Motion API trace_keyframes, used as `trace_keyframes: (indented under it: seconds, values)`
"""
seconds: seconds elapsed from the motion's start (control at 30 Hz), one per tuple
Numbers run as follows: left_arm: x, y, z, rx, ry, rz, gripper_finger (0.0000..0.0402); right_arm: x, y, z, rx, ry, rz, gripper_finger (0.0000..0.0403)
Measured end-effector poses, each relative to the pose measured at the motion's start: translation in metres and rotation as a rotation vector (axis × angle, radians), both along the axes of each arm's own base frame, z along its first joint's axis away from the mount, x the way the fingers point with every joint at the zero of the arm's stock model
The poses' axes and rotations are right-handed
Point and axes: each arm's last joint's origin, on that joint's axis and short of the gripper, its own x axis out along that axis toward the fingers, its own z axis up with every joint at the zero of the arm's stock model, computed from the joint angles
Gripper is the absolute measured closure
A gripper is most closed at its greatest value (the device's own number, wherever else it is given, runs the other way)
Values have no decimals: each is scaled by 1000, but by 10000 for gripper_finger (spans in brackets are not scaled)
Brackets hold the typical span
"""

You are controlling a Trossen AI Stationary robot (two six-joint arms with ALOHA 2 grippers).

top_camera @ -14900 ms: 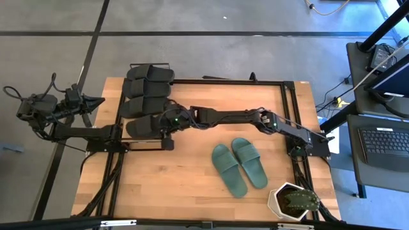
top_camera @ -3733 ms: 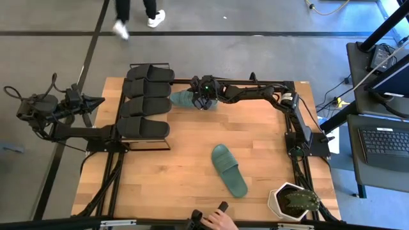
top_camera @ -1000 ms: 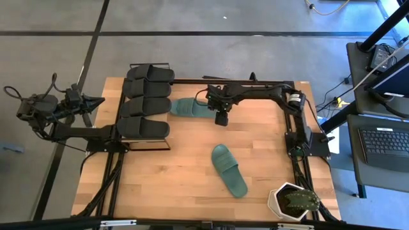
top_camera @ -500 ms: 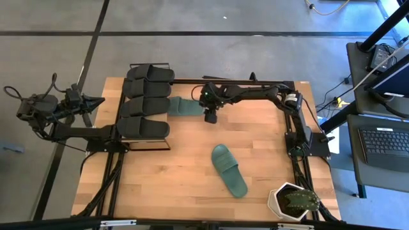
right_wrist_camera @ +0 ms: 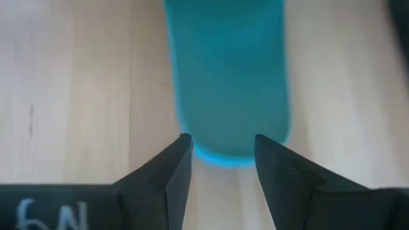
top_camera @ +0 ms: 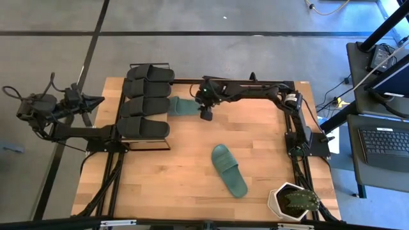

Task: Pick and place slides into the shelf
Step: Put the green slipper under the shelf

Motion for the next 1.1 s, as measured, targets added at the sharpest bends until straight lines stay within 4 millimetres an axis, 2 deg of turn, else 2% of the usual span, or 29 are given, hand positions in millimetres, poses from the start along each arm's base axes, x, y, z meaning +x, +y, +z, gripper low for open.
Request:
trace_keyframes:
  seconds: [0.1, 0.23, 0.37, 0.47, 0.6, 0.7, 0.77, 0.9, 1.1]
  values:
    - [1, 0, 5, 1, -54, -1, 401, 9, -4, 15, -41, -83, 13, 234]
    - [2, 0, 9, 3, -96, -1, 401, 15, -3, 38, -66, -236, 118, 234]
    - [3, 0, 10, 3, -107, -1, 401, 8, 2, 59, -76, -340, 163, 234]
    - [3, 0, 12, 4, -134, -2, 401, -7, 3, 69, -105, -388, 151, 234]
    - [3, 0, 15, 18, -161, -5, 401, -36, 2, 78, -167, -494, 84, 234]
    - [12, 0, 23, 13, -166, -39, 401, -58, 7, 76, -179, -571, 50, 234]
    - [35, 0, 33, 9, -104, -60, 401, -67, 11, 75, -189, -619, 44, 234]
    - [99, 2, 60, 41, 48, -7, 401, -79, 16, 84, -210, -695, 19, 234]
    - [199, 0, 107, 73, 253, 40, 401, -83, 17, 81, -173, -616, -25, 234]
